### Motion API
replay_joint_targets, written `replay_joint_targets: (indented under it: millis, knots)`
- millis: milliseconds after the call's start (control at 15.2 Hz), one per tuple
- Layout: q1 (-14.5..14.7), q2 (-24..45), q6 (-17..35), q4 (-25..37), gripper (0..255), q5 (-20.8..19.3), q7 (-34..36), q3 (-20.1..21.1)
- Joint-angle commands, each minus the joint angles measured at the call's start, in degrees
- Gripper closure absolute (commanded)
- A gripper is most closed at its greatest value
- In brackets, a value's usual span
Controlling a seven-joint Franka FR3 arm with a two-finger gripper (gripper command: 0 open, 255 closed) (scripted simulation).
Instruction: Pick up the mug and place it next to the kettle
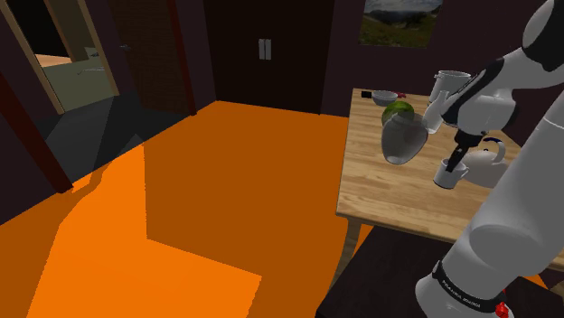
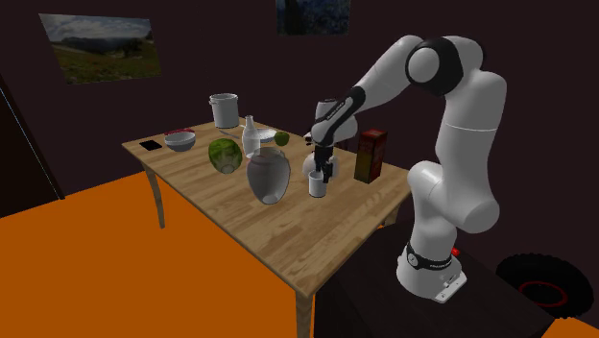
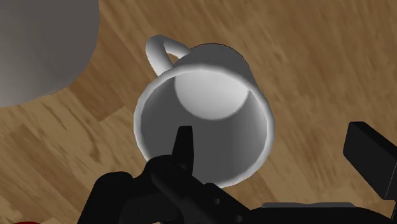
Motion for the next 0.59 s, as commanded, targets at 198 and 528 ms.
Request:
replay_joint_targets:
  millis: [198,528]
  knots:
    - [-1.1,-7.5,-3.9,0.4,0,-11.0,8.0,1.2]
    - [-1.1,-7.5,-3.9,0.4,0,-11.0,8.0,1.2]
